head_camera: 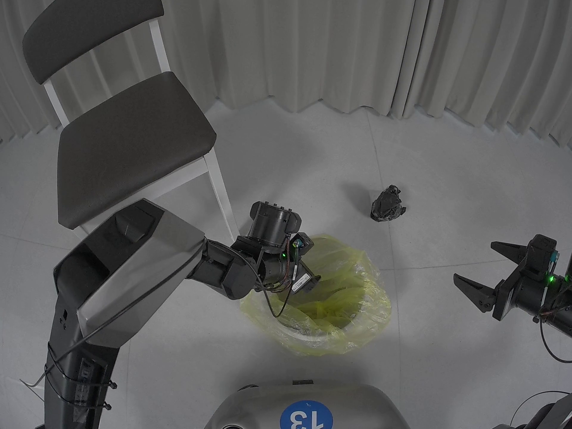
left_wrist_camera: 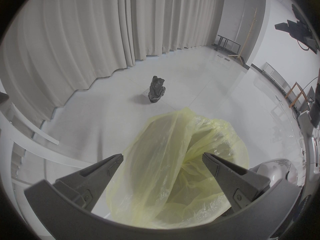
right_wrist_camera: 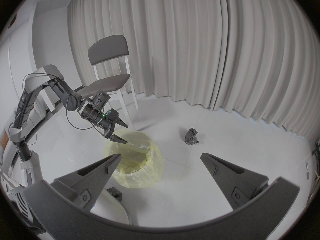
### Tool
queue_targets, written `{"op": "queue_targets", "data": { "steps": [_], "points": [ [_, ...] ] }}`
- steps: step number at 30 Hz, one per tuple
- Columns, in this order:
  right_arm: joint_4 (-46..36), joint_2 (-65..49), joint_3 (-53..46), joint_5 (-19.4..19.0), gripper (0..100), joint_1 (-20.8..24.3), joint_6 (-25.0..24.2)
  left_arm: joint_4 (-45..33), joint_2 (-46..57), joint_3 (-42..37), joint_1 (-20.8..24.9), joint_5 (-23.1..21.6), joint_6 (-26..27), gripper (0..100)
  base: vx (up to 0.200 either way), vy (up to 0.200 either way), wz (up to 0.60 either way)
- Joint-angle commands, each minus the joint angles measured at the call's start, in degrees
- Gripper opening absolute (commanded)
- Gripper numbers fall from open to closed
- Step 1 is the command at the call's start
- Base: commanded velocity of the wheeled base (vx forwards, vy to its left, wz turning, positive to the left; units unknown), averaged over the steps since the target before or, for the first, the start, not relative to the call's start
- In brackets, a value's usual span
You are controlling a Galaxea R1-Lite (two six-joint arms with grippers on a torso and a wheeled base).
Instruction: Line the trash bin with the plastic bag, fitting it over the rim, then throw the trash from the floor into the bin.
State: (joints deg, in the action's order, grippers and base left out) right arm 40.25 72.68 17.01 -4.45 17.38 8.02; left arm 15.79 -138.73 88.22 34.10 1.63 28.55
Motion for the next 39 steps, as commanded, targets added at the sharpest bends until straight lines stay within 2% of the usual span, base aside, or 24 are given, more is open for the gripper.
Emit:
{"op": "queue_targets", "data": {
  "steps": [1,18,19,34,39],
  "points": [
    [0.00,0.09,-0.04,-0.03,100,0.02,0.06,0.03,-0.67,0.02,0.00,0.56,0.28,100,0.000,0.000,0.00],
    [0.00,0.09,-0.22,-0.03,100,0.11,0.15,4.34,-1.90,-0.42,0.00,1.53,2.74,100,0.000,0.000,0.00],
    [0.00,0.18,-0.31,-0.03,100,0.11,0.24,4.52,-1.90,-0.42,0.00,1.53,2.74,0,0.000,0.000,0.00],
    [0.00,0.09,-0.75,-0.03,100,0.11,1.21,4.69,-1.28,0.46,-1.05,1.18,1.51,0,0.000,0.000,0.00],
    [0.00,0.18,-0.75,-0.03,100,0.11,1.21,4.43,-1.02,3.45,-1.75,0.74,-2.27,0,0.000,0.000,0.00]
  ]
}}
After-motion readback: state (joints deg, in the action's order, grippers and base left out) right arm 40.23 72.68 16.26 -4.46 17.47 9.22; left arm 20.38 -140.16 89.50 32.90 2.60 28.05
